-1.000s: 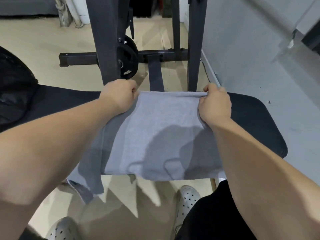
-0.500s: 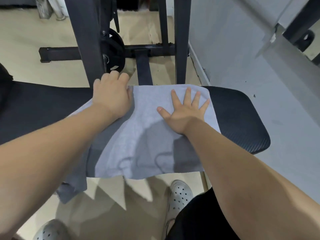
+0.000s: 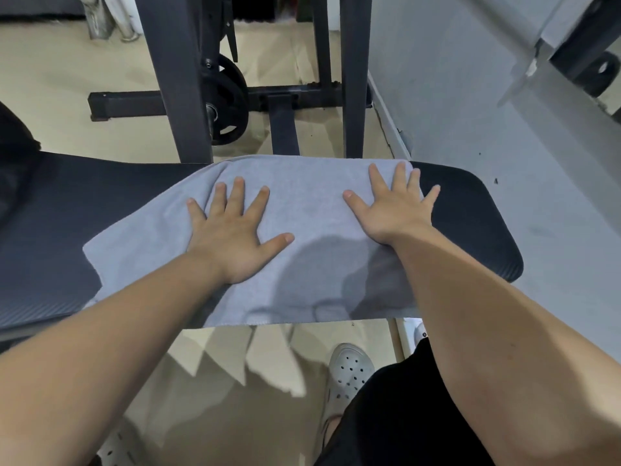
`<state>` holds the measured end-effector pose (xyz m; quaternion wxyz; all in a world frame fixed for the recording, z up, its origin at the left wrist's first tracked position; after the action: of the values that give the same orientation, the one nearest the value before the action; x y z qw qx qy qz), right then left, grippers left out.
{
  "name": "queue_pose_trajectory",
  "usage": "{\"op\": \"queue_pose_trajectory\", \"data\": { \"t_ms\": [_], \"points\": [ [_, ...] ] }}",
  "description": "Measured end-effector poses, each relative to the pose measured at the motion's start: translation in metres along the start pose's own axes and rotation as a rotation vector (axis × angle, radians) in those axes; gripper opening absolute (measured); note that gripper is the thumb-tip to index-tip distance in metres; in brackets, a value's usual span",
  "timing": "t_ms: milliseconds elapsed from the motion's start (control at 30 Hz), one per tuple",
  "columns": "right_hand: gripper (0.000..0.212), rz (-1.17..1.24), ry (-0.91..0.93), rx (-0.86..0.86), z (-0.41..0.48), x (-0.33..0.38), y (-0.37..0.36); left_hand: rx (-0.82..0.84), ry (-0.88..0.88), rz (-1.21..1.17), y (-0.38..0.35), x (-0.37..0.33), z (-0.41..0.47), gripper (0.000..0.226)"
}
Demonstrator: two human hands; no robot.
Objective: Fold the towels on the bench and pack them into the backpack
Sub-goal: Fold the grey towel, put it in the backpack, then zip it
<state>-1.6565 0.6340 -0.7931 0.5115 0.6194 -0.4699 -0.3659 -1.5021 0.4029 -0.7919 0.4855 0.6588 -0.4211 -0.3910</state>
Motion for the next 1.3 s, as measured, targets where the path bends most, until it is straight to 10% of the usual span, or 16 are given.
{"op": "queue_pose_trajectory", "data": {
  "t_ms": [333,600,1067,1300],
  "points": [
    [0.078,-0.079,0.021,-0.13,0.0,-0.005,0.018,-0.028,-0.023,-0.031,0.005,-0.019,0.012,0.094],
    [0.074,-0.06,0.404,-0.112,-0.041,0.129,0.028,-0.403,-0.051,-0.172,0.069,0.034,-0.055,0.062],
    [0.086,-0.161,0.563,0.037,-0.082,0.207,-0.014,-0.065,0.113,0.057,0.03,0.131,-0.138,0.103],
    [0.062,0.013,0.806,-0.14,-0.123,0.274,0.019,-0.243,-0.059,-0.296,0.045,0.155,-0.145,0.031]
  ]
}}
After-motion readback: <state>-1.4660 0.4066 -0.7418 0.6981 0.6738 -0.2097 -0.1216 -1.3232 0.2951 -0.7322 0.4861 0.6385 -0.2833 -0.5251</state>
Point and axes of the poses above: each hand's wrist, its own z-axis towards the middle knuckle, its own y-axis out of the back of the hand, x = y × z, the point moved 9 cm from there along z, towards the middle knuckle, and after that the axes turned 4 degrees about -z, right-handed, at the moved point
